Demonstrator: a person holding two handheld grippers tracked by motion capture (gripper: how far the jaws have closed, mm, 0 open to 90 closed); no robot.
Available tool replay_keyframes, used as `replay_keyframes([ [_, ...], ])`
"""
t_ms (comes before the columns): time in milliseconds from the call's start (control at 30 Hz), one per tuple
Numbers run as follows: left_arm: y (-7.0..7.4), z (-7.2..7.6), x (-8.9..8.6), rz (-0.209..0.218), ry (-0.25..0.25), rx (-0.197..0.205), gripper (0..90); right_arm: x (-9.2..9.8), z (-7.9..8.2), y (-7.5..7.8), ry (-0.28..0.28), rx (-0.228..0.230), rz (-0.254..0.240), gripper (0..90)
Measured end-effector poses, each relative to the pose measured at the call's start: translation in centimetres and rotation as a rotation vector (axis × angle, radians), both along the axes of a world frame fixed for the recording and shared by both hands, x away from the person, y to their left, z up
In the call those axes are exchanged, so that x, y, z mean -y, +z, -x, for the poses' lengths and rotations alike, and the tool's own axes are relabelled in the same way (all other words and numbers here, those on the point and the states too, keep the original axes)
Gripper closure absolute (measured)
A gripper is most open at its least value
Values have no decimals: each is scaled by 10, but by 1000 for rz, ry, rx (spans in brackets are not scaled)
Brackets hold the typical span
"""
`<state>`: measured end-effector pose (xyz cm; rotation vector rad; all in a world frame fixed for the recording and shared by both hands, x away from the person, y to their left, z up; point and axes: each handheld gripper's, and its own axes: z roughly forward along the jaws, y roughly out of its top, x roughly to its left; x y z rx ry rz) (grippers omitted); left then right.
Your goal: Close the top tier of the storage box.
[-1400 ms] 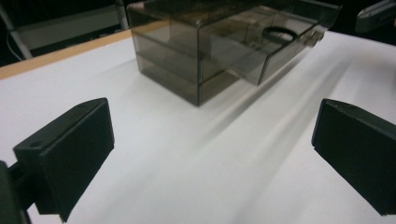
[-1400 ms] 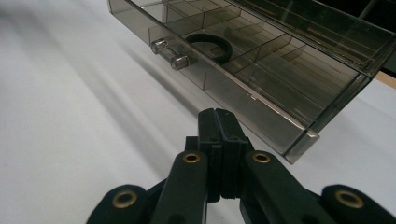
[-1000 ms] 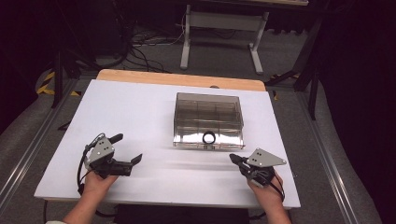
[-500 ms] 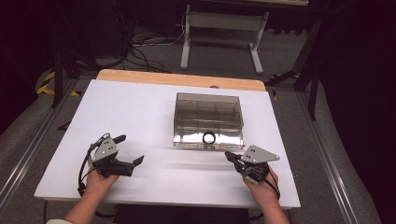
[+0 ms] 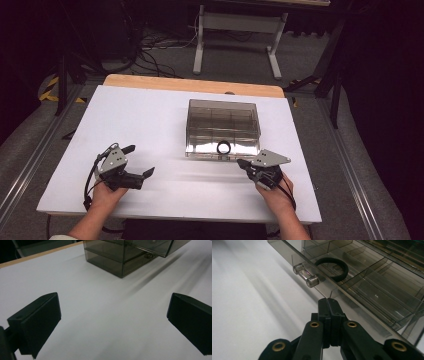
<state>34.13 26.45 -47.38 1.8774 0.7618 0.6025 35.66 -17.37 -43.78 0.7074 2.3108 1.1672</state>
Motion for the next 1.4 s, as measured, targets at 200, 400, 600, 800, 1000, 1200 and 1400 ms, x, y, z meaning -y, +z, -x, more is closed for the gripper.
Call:
replay_keyframes([
  [200, 0, 0, 0, 0, 1, -1, 1, -8, -5, -1, 6, -11, 13, 900],
  [400, 0, 0, 0, 3, 1, 2, 1, -16, -8, -1, 23, -12, 26, 900],
  [600, 0, 0, 0, 7, 1, 1, 1, -21, -8, -1, 26, -14, 39, 900],
  [800, 0, 0, 0, 6, 2, 2, 1, -22, -9, -1, 26, -15, 43, 900],
  [1000, 0, 0, 0, 0, 3, 4, 1, -23, -14, 2, 9, -10, 28, 900],
  [1200, 0, 0, -1, 2, 3, 7, 1, -24, -19, 2, -13, -7, 19, 900],
  [1400, 0, 0, 0, 1, 1, 9, 1, -24, -27, 4, -44, -5, 3, 900],
])
